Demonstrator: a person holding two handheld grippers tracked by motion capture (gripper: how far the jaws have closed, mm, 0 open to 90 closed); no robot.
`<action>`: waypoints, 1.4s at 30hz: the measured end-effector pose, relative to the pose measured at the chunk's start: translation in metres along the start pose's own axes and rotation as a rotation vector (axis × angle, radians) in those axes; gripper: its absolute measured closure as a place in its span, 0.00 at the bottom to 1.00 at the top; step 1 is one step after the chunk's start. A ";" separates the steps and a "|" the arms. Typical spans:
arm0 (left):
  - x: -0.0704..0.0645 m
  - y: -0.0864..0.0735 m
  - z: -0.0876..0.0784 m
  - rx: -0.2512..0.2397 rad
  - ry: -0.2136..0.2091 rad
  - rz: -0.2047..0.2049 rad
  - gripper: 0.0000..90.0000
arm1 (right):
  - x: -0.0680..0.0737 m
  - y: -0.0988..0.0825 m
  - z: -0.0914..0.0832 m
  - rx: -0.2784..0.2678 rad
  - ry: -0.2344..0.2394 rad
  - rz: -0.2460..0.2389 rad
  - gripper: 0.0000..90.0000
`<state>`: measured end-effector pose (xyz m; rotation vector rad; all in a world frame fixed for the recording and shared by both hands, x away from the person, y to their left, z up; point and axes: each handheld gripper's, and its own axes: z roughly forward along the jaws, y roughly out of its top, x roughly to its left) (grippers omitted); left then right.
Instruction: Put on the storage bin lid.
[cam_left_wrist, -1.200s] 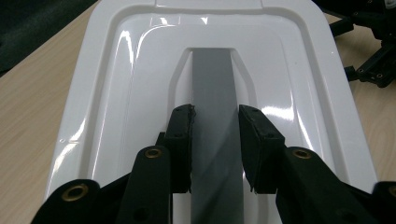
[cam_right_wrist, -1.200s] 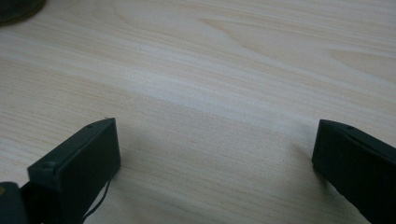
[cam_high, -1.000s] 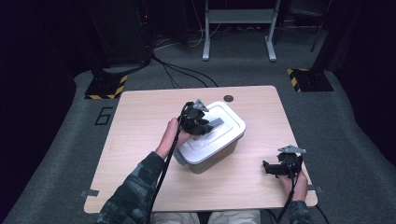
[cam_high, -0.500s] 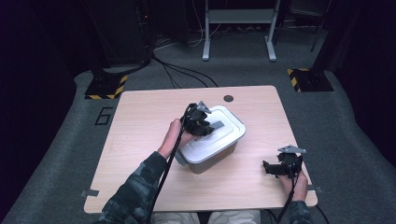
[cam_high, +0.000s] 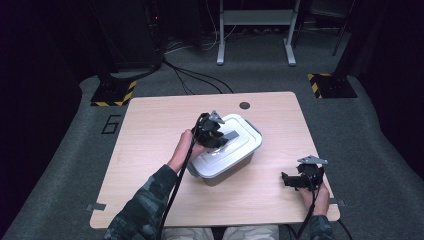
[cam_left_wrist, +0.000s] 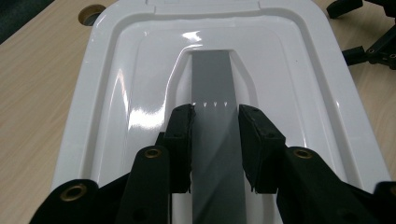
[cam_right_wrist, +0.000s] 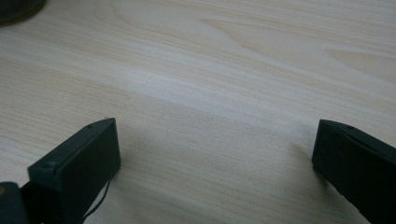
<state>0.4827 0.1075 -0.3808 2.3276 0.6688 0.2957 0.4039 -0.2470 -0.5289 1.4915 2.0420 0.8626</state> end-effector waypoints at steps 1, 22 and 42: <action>0.000 0.000 0.000 -0.002 -0.001 -0.003 0.73 | 0.000 0.000 0.000 0.000 0.002 0.001 0.00; 0.008 -0.008 -0.023 -0.039 0.070 -0.048 0.21 | 0.000 0.000 0.000 0.000 0.001 0.001 0.00; 0.023 -0.057 -0.069 -0.083 0.227 -0.121 0.12 | 0.000 0.000 0.000 0.000 0.000 0.002 0.00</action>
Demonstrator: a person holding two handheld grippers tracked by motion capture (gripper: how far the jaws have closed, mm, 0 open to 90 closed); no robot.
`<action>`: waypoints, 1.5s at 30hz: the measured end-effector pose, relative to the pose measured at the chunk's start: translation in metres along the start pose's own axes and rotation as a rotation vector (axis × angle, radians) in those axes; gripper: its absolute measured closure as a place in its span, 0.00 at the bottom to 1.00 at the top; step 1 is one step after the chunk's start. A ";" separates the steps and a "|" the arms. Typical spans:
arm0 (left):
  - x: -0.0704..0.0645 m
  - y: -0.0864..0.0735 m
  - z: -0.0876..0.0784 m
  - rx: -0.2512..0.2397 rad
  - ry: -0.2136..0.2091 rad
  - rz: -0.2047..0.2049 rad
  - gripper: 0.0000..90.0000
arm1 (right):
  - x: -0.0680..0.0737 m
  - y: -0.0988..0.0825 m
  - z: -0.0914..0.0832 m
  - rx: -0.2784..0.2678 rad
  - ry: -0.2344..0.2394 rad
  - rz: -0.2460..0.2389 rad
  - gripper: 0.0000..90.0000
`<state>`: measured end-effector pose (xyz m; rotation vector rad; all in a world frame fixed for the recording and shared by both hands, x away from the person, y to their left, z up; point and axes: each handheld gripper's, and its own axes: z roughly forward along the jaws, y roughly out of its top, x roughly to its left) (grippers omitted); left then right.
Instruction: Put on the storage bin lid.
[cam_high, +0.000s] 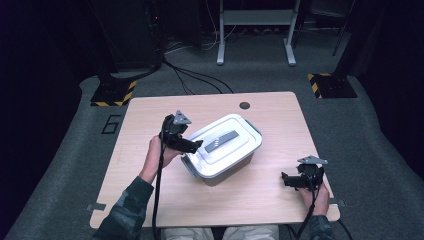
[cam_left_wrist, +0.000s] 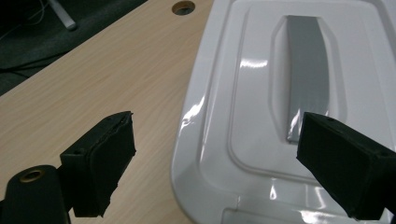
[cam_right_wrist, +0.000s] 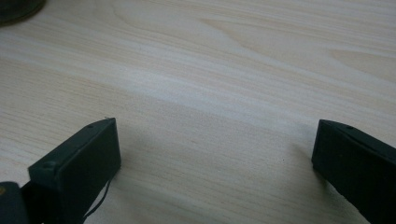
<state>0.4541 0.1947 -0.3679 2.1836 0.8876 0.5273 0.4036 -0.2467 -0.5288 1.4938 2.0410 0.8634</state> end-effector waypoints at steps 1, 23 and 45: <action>0.002 -0.003 -0.002 0.004 0.010 -0.004 0.12 | 0.000 0.000 0.000 0.000 0.000 0.000 0.00; 0.051 -0.085 -0.027 0.034 0.167 -0.171 0.03 | 0.000 0.000 0.000 0.000 0.000 0.000 0.00; 0.067 -0.171 0.000 0.146 0.193 -0.338 0.01 | 0.000 0.000 0.000 0.001 -0.001 0.001 0.00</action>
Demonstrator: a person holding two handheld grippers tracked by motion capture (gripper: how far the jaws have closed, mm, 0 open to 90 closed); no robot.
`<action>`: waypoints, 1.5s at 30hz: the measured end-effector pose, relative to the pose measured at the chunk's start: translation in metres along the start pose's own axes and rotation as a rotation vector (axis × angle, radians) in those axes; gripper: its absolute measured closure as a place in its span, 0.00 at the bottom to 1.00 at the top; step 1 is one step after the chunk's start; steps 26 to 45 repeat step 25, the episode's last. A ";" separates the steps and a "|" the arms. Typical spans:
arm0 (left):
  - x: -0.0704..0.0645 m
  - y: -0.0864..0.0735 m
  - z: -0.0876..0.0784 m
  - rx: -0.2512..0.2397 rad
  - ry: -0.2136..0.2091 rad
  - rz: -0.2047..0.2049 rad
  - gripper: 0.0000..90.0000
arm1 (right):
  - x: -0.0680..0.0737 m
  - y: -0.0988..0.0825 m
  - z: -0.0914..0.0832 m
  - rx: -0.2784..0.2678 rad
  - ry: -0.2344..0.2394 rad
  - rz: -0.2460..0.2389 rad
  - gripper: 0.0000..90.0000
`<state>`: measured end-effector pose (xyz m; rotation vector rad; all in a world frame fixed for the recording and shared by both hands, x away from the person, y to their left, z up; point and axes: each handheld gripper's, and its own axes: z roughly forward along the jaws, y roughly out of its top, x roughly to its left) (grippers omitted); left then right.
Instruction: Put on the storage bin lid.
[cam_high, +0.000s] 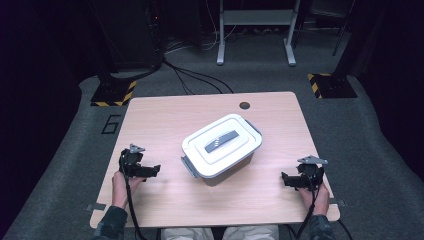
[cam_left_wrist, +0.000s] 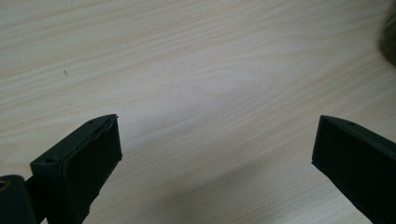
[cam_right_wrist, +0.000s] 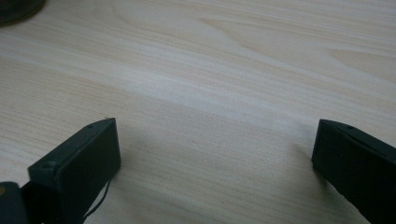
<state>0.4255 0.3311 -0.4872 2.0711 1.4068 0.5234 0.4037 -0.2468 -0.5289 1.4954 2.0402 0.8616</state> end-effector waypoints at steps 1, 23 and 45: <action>0.001 -0.003 0.002 0.002 0.003 -0.007 0.01 | 0.000 0.000 0.000 0.000 0.000 0.000 0.00; 0.008 -0.046 0.019 -0.093 0.019 -0.029 0.00 | 0.000 0.000 0.000 -0.001 0.000 0.001 0.00; 0.008 -0.045 0.019 -0.092 0.022 -0.030 0.00 | 0.000 0.000 0.000 0.000 -0.002 0.001 0.00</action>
